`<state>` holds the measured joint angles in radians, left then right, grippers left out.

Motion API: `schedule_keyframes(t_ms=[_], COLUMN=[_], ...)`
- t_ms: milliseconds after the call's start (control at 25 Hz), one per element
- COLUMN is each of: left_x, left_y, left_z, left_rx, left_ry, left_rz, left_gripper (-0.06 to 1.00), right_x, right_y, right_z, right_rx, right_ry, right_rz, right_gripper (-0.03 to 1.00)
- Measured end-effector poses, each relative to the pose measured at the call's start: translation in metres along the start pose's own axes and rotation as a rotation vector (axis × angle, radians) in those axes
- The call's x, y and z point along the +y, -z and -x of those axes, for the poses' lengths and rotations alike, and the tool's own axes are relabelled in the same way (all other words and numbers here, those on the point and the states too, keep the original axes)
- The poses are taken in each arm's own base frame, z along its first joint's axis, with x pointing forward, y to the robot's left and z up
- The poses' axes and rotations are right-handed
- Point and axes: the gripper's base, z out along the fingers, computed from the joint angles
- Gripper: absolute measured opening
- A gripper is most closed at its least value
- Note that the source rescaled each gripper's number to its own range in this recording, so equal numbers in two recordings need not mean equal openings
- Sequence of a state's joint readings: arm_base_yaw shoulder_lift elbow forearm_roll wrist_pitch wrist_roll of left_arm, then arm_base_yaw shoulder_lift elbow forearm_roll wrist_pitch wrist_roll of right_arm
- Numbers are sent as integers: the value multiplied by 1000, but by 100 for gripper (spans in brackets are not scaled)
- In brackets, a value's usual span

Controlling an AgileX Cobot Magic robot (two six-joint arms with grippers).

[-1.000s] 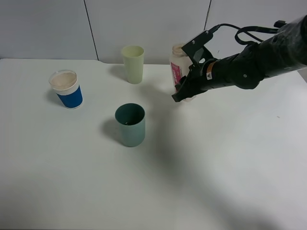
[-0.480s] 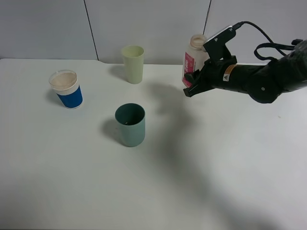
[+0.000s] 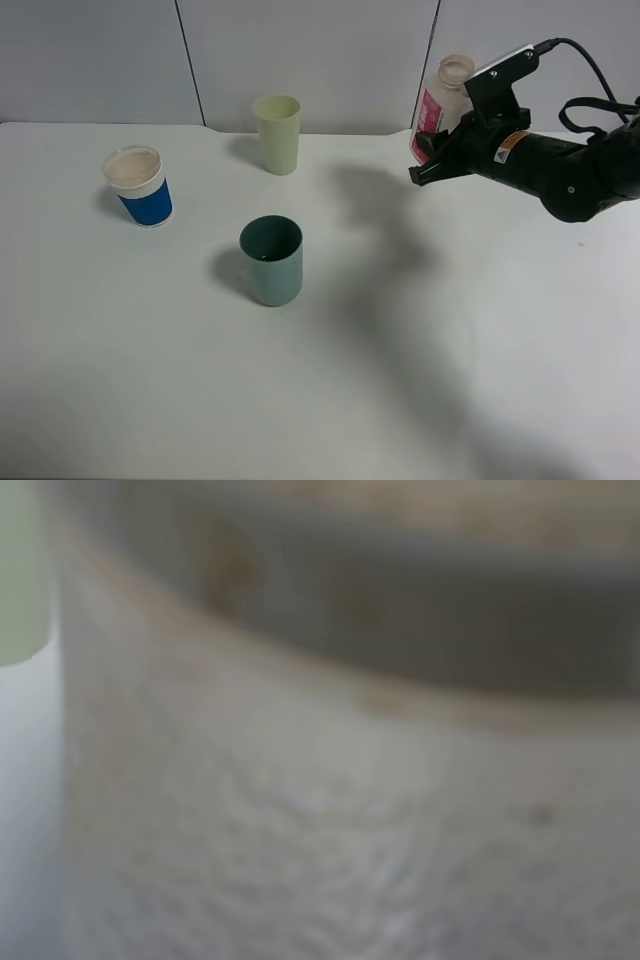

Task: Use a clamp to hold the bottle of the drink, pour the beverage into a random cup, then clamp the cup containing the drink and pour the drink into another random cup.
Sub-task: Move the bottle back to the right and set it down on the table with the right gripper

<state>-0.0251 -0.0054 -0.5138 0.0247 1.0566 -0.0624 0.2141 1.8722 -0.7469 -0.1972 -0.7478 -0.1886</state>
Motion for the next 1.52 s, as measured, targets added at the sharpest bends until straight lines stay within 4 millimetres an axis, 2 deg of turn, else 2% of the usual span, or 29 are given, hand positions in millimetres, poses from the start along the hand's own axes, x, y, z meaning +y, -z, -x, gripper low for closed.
schedule_keyframes(t_ms=[360, 760, 1120, 1520], left_x=[0, 0, 0, 0], left_y=[0, 0, 0, 0], left_z=[0, 0, 0, 0], left_rx=[0, 0, 0, 0], left_ry=[0, 0, 0, 0], left_rz=[0, 0, 0, 0], left_gripper=[100, 100, 100, 100], right_x=[8, 9, 5, 3], right_y=[-16, -22, -23, -25], right_z=[-35, -56, -66, -72], right_rx=[-2, 29, 35, 118], right_ry=[-31, -108, -327, -357], right_rz=[10, -47, -123, -144], right_gripper=[1, 1, 1, 1])
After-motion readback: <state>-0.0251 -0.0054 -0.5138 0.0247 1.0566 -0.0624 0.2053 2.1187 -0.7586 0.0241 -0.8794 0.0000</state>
